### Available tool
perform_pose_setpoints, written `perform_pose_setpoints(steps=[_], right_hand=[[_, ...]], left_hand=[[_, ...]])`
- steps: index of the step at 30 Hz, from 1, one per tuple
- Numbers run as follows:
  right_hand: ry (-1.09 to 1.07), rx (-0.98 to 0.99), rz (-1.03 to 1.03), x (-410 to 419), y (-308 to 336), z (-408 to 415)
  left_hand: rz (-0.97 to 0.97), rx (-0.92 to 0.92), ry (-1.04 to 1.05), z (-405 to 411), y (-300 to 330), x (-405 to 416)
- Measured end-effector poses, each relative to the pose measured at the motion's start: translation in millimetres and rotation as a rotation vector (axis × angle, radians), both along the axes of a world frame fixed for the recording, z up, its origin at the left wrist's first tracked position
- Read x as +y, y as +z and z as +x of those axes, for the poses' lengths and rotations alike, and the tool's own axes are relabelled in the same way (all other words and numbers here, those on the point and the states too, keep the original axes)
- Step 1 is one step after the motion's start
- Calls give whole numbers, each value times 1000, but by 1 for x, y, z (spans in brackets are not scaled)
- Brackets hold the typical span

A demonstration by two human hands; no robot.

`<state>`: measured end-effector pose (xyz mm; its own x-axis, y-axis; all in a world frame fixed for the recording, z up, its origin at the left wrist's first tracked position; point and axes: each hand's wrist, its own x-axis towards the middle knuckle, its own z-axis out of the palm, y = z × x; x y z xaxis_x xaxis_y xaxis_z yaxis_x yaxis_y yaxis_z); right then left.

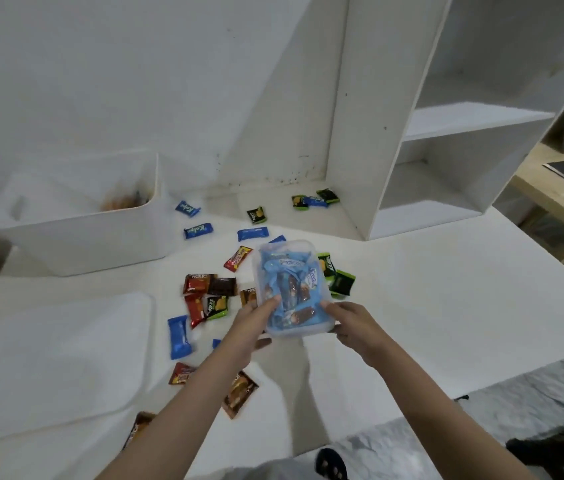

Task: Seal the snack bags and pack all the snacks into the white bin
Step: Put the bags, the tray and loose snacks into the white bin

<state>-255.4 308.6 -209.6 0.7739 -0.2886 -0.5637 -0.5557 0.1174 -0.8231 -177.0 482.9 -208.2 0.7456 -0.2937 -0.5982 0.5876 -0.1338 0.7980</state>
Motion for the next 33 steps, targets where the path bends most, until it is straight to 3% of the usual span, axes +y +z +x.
perform_pose_setpoints(steps=[12, 23, 30, 33], right_hand=[[168, -118, 51, 185, 92, 158], [318, -238, -52, 329, 147, 314], [384, -158, -77, 353, 134, 418], [425, -16, 55, 352, 110, 443]], left_hand=[[-56, -205, 172, 115, 96, 201], [56, -366, 306, 255, 164, 335], [338, -417, 148, 352, 156, 358], [415, -364, 53, 378, 137, 362]])
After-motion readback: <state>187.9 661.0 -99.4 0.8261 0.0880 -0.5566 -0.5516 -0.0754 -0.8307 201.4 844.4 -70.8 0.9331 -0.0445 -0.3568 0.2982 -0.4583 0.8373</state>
